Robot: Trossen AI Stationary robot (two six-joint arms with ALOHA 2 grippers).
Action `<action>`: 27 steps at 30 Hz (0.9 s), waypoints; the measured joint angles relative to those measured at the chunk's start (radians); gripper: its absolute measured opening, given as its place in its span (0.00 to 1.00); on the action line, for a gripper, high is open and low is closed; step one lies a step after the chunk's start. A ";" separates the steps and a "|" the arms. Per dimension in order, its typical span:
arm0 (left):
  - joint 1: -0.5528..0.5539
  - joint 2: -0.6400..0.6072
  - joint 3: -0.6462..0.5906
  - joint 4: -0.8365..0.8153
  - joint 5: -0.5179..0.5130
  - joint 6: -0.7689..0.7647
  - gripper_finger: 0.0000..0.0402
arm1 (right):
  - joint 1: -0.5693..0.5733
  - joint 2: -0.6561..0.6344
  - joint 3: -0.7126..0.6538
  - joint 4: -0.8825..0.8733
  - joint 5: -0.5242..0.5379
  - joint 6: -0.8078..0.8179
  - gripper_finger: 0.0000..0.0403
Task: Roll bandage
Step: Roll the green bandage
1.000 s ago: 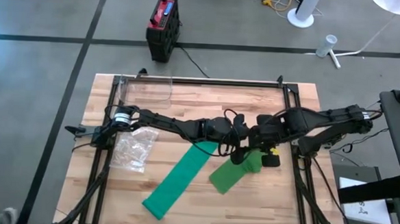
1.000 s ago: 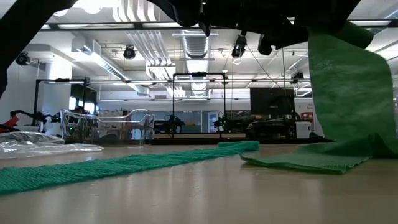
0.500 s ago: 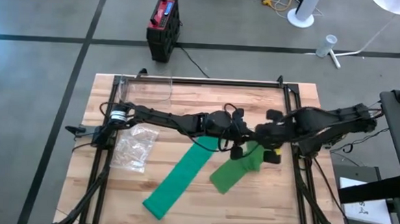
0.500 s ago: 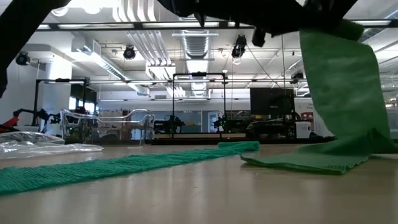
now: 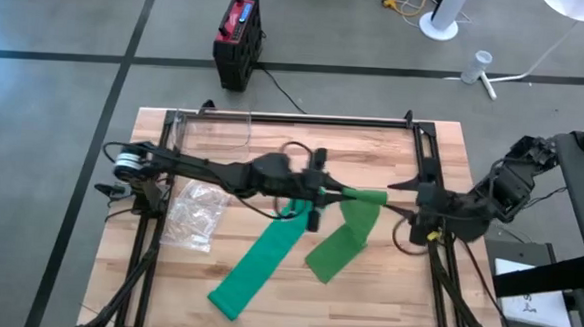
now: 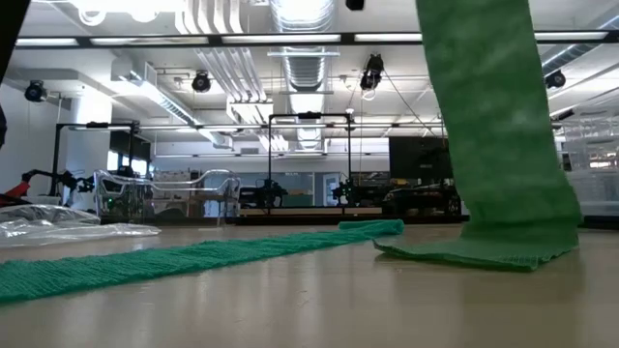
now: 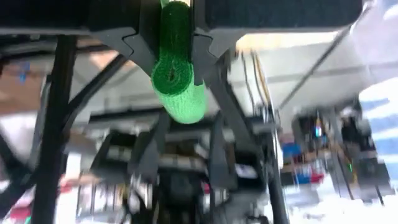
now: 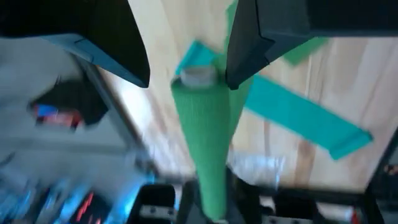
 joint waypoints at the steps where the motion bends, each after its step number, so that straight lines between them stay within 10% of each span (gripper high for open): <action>1: 0.000 -0.026 -0.032 0.053 0.002 -0.003 0.07 | 0.014 0.002 -0.011 0.060 0.032 -0.046 0.51; 12: -0.001 -0.130 -0.184 0.264 0.004 -0.006 0.07 | 0.018 0.094 -0.056 0.685 0.202 -0.631 0.53; 27: -0.012 -0.115 -0.163 0.252 0.061 0.053 0.07 | -0.001 0.088 -0.036 0.729 0.087 -0.698 0.56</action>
